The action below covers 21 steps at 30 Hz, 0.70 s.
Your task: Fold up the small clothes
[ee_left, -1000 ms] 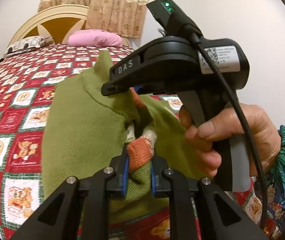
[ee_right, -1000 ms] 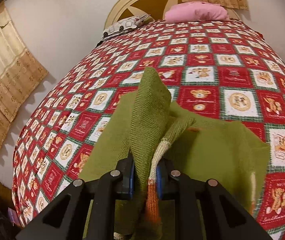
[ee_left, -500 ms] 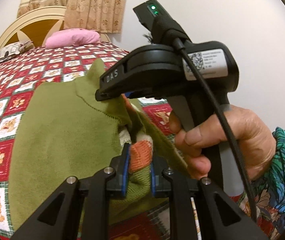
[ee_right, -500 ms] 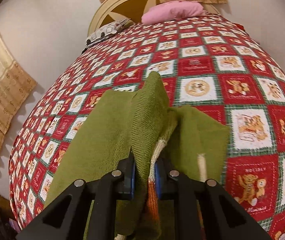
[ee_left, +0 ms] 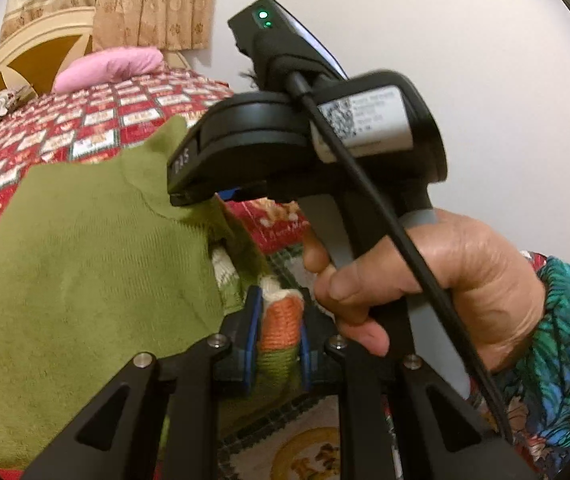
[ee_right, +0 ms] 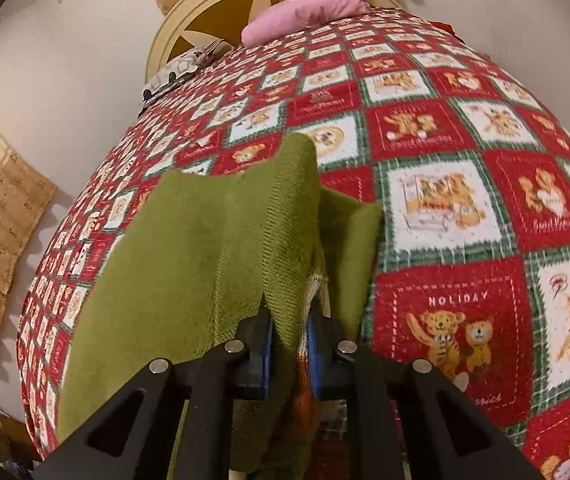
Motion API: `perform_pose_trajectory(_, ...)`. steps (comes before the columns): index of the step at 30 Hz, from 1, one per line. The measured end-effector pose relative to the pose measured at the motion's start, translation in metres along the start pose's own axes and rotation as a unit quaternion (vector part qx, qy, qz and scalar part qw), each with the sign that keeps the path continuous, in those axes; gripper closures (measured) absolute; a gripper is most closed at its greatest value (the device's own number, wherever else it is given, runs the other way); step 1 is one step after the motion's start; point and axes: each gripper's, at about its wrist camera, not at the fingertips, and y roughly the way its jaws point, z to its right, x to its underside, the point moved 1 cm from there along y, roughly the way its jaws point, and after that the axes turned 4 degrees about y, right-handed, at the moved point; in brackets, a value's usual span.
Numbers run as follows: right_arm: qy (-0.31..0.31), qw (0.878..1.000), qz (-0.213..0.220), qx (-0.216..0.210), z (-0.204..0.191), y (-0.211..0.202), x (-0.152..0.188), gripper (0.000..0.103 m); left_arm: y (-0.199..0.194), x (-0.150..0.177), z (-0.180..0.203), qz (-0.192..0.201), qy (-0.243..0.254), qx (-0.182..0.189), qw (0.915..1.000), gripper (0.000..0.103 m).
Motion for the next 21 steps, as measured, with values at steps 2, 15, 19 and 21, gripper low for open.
perform_pose_trajectory(2,0.022,1.000,0.007,-0.017,0.009,-0.001,0.003,0.090,-0.004,0.001,-0.002,-0.003,-0.004,0.004,1.0000,0.085)
perform_pose_trajectory(15,0.089,0.994,0.065,0.019,0.025,-0.072,0.037,0.070,-0.120,0.061,-0.062,0.042,-0.040,-0.001,0.9983,0.043)
perform_pose_trajectory(19,0.068,0.993,0.092,-0.006,0.001,-0.113,0.078,0.070,-0.134,0.079,-0.091,0.044,-0.066,-0.035,0.9962,0.043)
perform_pose_trajectory(21,0.028,0.996,0.088,0.008,-0.020,-0.121,0.096,0.069,-0.126,0.085,-0.098,0.026,-0.073,-0.058,0.9953,0.043)
